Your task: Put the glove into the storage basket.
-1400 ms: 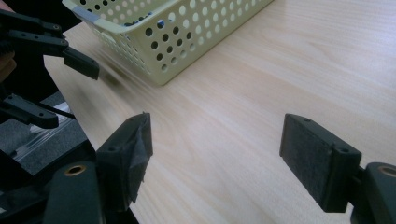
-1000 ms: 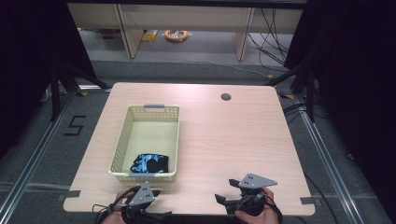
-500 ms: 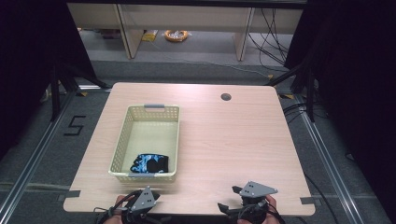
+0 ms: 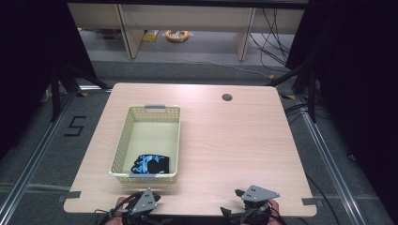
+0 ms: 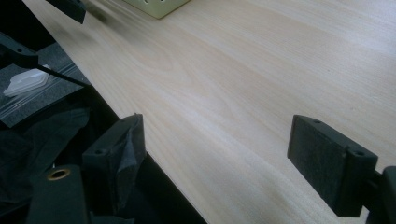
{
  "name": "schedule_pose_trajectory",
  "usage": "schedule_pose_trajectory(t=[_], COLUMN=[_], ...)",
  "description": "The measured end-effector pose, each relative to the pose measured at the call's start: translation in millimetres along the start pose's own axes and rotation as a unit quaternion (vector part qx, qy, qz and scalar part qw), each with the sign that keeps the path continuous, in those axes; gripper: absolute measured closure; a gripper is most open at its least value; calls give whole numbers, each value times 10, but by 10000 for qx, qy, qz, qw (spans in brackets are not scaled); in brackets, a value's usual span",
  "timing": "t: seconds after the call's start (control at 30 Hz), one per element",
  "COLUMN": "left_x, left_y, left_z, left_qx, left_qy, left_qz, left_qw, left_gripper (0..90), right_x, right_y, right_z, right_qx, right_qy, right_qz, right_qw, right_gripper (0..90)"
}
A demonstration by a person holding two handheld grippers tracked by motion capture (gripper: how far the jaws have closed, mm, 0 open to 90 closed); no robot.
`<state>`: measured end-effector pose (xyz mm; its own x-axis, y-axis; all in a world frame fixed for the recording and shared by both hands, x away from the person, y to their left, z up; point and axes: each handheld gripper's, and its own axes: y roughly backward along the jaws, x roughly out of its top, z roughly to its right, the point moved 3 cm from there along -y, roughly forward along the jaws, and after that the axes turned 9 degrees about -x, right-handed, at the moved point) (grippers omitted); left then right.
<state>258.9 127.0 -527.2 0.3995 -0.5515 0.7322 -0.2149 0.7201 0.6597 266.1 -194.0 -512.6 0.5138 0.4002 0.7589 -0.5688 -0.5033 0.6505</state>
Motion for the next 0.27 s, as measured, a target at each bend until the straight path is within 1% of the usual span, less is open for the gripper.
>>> schedule_pose_trajectory(t=[0.03,0.07,0.1,0.17,0.2,0.23,0.27], left_x=[0,-3,-10,-9,-7,-7,-8], left_y=[-1,4,9,10,5,1,1], left_z=[0,-7,-11,-12,-8,-11,-18], left_qx=[1,28,51,61,52,33,31], left_qy=[8,-9,32,36,76,96,66], left_qz=[5,-39,-87,-74,-35,-43,-51], left_qw=[10000,10000,9999,9999,10000,9999,10000], left_gripper=[182,182,182,182,182,182,182], right_x=[1,0,-2,0,0,1,-3], right_y=[0,5,11,8,3,0,0], right_z=[-2,-6,-27,-20,-19,-5,-6], right_qx=[-4,-8,6,13,1,-27,-3], right_qy=[2,-43,-146,-106,-108,-39,-74], right_qz=[0,-28,-74,-50,-17,8,-40], right_qw=[10000,10000,9999,9999,9999,10000,10000], right_gripper=[202,202,202,201,201,202,201])
